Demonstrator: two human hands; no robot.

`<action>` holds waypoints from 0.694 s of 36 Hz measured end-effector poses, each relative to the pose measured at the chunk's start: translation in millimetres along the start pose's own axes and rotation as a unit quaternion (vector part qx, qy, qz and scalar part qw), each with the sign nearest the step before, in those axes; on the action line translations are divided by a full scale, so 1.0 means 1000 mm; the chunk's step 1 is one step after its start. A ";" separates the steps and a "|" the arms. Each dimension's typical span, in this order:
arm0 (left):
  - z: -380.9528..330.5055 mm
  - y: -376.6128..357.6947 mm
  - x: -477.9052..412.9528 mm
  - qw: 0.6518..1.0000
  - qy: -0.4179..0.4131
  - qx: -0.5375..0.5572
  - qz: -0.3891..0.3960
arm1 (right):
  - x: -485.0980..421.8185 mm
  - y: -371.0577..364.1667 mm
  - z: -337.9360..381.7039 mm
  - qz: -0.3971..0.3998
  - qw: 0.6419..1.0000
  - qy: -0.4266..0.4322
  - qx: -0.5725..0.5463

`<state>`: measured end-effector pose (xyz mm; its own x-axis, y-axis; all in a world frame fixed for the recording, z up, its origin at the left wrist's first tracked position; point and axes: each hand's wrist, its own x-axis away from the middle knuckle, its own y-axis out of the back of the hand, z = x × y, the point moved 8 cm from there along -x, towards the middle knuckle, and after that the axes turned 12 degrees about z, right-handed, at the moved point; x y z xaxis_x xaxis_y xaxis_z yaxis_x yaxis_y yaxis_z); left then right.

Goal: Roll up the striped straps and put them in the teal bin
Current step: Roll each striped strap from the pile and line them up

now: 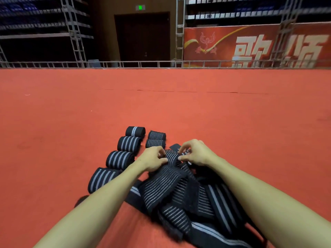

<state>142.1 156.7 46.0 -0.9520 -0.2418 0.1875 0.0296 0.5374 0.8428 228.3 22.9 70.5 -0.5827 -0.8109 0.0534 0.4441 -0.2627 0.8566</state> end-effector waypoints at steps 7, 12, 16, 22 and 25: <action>0.008 0.009 0.007 0.990 0.069 0.122 -0.032 | 0.015 0.008 0.022 -0.011 1.000 0.028 -0.003; 0.007 0.006 0.002 0.985 0.068 0.153 0.026 | 0.003 0.007 0.027 0.007 0.999 0.036 0.000; 0.002 0.008 -0.010 0.991 0.024 0.127 0.046 | -0.013 0.005 0.025 0.026 0.998 0.053 0.008; 0.007 0.014 -0.019 0.990 -0.024 0.105 0.088 | -0.037 -0.004 0.028 0.040 0.993 0.107 0.020; 0.006 0.023 -0.018 0.989 -0.047 0.116 0.084 | -0.044 -0.004 0.030 0.037 0.992 0.120 0.004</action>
<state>158.0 178.4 58.5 -0.9641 -0.0635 0.2577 0.1286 0.7374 0.6631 232.1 75.0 79.9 -0.3693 -0.9293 -0.0066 0.4741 -0.1946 0.8587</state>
